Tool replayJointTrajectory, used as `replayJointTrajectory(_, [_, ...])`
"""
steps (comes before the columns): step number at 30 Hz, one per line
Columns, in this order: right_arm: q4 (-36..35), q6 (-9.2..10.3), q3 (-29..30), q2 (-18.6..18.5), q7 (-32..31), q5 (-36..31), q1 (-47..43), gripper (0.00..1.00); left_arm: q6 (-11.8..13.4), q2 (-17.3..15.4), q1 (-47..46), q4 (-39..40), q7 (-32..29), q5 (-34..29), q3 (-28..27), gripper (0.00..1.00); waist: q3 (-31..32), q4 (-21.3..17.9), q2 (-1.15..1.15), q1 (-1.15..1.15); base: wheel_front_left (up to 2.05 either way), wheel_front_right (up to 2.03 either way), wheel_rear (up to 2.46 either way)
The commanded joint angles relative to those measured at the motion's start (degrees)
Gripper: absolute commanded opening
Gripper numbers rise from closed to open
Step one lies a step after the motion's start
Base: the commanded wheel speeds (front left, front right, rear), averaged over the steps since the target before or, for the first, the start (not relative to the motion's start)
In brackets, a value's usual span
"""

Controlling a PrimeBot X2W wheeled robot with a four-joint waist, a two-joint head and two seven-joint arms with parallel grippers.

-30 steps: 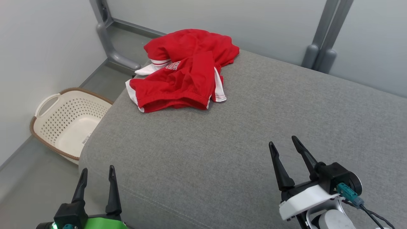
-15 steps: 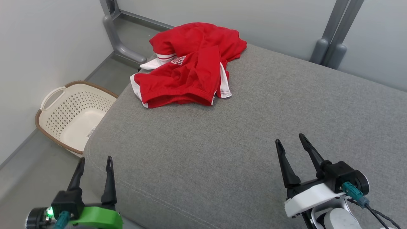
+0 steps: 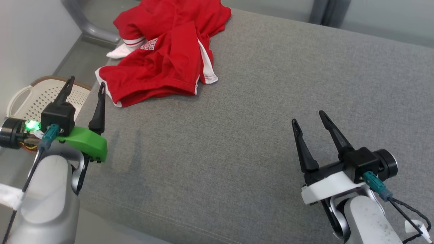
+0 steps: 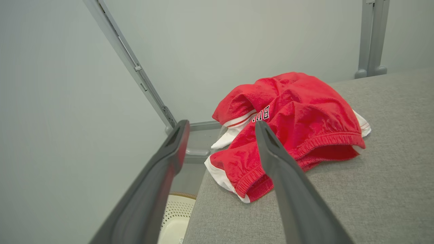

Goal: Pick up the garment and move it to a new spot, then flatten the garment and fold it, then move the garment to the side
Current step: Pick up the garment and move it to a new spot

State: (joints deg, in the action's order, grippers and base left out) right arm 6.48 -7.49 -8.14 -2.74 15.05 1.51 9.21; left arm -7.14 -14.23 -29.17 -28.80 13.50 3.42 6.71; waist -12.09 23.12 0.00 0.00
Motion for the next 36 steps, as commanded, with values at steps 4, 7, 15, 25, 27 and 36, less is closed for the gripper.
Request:
replayJointTrajectory(4, [-1.0,0.00,0.2,-0.3,0.2,-1.7,3.3,1.00,-0.3,-1.5,-7.6,-6.1,-1.7,2.7,3.8,1.00,-8.9,-6.7,0.00,0.00,0.00,0.00,0.00])
replayJointTrajectory(7, [-1.6,0.00,0.1,-0.3,0.2,-2.6,4.9,1.00,-0.3,-2.5,-11.5,-10.0,-3.2,5.1,7.5,1.00,-12.1,-8.3,0.00,0.00,0.00,0.00,0.00])
replayJointTrajectory(15, [-2.8,0.00,0.6,-0.2,0.2,-3.9,7.9,1.00,-0.3,-4.3,-18.2,-17.3,-6.6,14.0,15.6,1.00,-17.5,-10.7,0.00,0.00,0.00,0.00,0.00])
replayJointTrajectory(25, [-3.0,0.00,0.0,-0.2,0.2,-2.9,9.3,1.00,-0.3,-5.7,-20.6,-23.9,-8.8,20.1,20.4,1.00,-18.9,-11.8,0.00,0.00,0.00,0.00,0.00])
replayJointTrajectory(27, [-2.8,0.00,-0.2,-0.2,0.2,-2.6,9.5,1.00,-0.3,-5.4,-20.4,-24.7,-9.3,20.9,21.5,0.43,-18.8,-11.9,0.00,0.00,0.00,0.00,0.00])
replayJointTrajectory(36, [-2.6,0.00,-0.3,-0.2,0.2,-0.7,9.7,1.00,-0.3,-8.0,-19.6,-24.4,-7.5,25.8,25.2,0.00,-17.3,-12.6,0.00,0.00,0.00,0.00,0.00])
